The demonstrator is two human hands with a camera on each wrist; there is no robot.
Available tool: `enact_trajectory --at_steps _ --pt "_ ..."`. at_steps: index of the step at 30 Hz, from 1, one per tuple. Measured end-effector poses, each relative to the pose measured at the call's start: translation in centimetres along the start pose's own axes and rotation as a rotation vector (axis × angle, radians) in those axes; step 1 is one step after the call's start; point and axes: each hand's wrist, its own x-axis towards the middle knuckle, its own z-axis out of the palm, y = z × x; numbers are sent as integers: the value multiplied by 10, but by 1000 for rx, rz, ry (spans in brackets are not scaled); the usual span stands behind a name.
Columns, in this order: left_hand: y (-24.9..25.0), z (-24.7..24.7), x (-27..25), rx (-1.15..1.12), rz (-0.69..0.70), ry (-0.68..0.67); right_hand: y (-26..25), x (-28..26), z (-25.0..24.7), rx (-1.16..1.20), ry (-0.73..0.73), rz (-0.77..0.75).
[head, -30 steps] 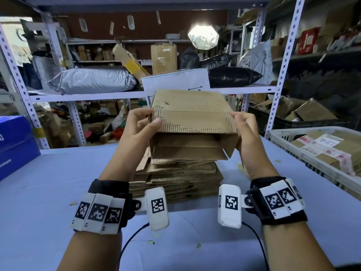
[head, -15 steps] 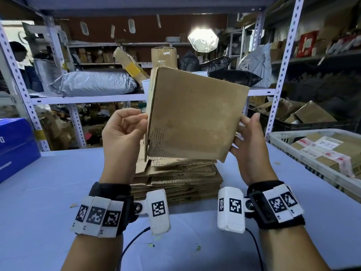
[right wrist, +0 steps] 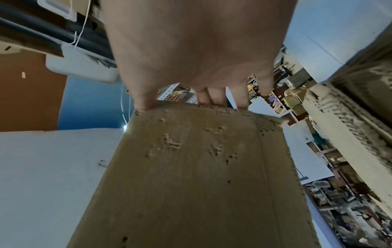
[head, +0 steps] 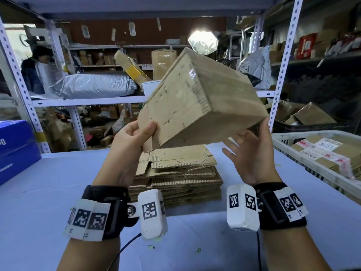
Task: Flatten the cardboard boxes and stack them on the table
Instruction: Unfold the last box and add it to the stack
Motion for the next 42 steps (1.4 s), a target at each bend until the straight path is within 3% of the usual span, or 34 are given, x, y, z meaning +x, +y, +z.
enact_trajectory --at_steps 5,11,18,23,39,42 --pt "1 1 -1 -141 99 -7 3 1 -6 -72 75 83" --pt "-5 4 -1 17 213 68 13 2 -5 -401 224 -165" --pt "-26 5 2 199 209 38 21 -2 18 -578 10 -328" --pt "-26 14 0 194 193 -32 34 -1 17 -830 133 -409" --pt "-26 21 -5 143 209 -72 37 3 6 -979 370 -565" --pt "-25 20 -5 124 195 -47 32 5 4 -941 278 -536"
